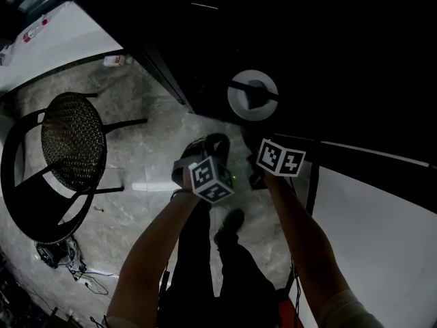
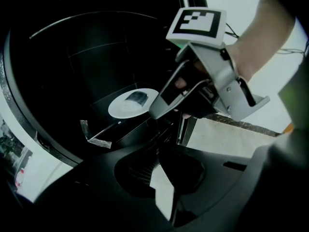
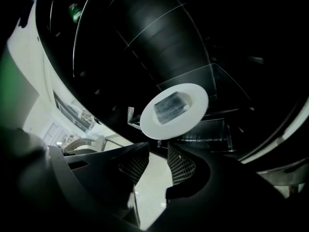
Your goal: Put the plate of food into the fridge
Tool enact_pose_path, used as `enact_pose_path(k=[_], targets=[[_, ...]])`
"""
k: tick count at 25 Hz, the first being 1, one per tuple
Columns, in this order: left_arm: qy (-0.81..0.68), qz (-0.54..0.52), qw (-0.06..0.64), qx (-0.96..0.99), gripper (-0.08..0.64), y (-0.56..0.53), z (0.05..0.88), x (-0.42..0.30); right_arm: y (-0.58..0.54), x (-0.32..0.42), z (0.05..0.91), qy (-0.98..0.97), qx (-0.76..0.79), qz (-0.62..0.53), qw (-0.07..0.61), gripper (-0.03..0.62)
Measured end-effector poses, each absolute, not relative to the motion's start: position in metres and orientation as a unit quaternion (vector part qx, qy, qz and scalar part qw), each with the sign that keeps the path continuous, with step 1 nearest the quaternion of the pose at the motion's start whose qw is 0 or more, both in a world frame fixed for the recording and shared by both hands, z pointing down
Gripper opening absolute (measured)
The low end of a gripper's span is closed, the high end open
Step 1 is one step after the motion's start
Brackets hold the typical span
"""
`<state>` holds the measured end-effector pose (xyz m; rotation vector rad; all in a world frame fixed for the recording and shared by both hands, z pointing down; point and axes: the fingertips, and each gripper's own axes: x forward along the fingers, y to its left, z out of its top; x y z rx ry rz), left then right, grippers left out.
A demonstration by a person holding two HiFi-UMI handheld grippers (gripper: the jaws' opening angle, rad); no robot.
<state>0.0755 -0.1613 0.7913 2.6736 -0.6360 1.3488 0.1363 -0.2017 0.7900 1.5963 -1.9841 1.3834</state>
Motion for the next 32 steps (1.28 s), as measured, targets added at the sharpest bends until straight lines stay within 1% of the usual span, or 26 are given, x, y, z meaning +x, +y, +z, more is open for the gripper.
enact_pose_path(k=[4, 13, 18, 23, 27, 32], targets=[[-0.211, 0.434, 0.039, 0.875, 0.021, -0.160, 0.789, 0.069, -0.209, 0.131, 0.792, -0.673, 0.557, 0.470, 0.129, 0.120], [-0.216, 0.435, 0.048, 0.873, 0.021, -0.154, 0.792, 0.055, -0.218, 0.145, 0.793, -0.641, 0.587, 0.485, 0.094, 0.110], [-0.215, 0.436, 0.052, 0.873, 0.021, -0.152, 0.796, 0.051, -0.223, 0.150, 0.793, -0.635, 0.595, 0.486, 0.087, 0.110], [-0.214, 0.432, 0.051, 0.874, 0.021, -0.153, 0.793, 0.054, -0.224, 0.157, 0.794, -0.614, 0.606, 0.503, 0.059, 0.110], [-0.213, 0.429, 0.048, 0.876, 0.021, -0.155, 0.789, 0.057, -0.226, 0.162, 0.792, -0.616, 0.610, 0.495, 0.065, 0.110], [-0.210, 0.430, 0.044, 0.877, 0.021, -0.152, 0.789, 0.057, -0.228, 0.173, 0.791, -0.600, 0.622, 0.500, 0.048, 0.107]])
